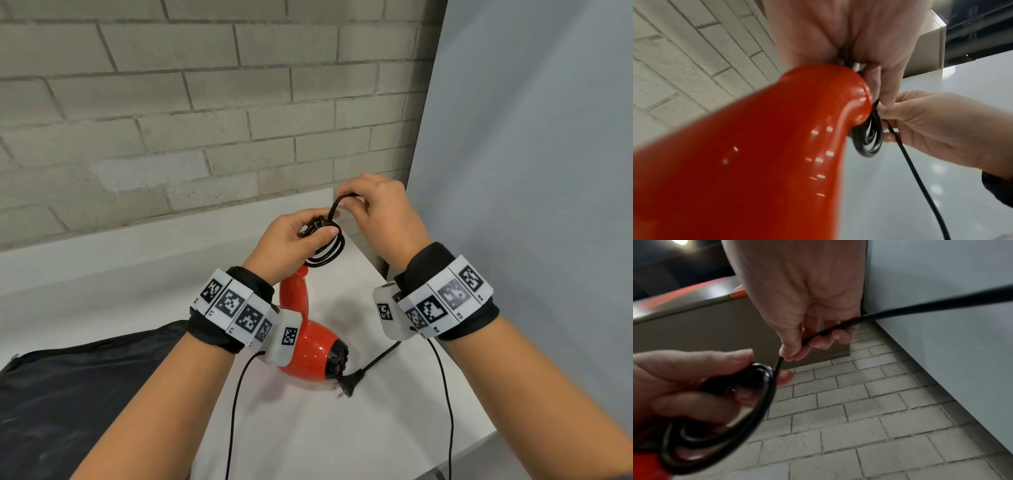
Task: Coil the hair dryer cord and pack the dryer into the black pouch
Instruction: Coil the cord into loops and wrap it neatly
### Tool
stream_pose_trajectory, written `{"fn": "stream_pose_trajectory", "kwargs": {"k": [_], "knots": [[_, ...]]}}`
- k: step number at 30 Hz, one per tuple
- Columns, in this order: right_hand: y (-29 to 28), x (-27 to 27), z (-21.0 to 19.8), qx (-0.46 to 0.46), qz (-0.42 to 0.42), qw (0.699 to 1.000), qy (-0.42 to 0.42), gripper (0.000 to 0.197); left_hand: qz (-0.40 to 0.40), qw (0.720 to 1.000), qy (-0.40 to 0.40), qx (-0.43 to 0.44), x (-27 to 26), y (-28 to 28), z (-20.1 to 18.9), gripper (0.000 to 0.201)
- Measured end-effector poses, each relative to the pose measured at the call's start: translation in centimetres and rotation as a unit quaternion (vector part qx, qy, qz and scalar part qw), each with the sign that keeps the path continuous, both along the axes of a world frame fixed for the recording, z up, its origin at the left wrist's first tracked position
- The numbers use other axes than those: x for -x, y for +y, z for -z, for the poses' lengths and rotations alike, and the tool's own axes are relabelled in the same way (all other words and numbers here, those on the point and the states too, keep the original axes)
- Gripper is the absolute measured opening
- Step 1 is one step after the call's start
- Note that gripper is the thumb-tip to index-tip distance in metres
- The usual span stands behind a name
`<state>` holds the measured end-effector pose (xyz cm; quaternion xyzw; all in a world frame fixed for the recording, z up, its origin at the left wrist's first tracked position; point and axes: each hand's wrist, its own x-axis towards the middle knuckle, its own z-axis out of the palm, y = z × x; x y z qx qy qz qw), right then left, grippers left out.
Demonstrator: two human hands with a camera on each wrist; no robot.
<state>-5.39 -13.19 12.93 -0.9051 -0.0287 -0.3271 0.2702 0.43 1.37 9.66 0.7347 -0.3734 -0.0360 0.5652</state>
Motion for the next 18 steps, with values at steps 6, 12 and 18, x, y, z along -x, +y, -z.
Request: {"fn": "stream_pose_trajectory", "kwargs": {"k": [6,12,18], "knots": [[0.9,1.1,0.8,0.030,-0.024,0.995,-0.093,0.018,-0.012,0.994,0.071,0.086,-0.1,-0.1,0.1,0.025],[0.6,1.1,2.5,-0.008,-0.040,0.992,-0.118,0.020,-0.026,0.987,0.084,0.136,-0.2,-0.5,0.6,0.021],[-0.4,1.6,4.5,0.033,0.036,0.991,-0.128,0.035,-0.074,0.984,0.071,0.148,0.3,-1.5,1.0,0.020]]}}
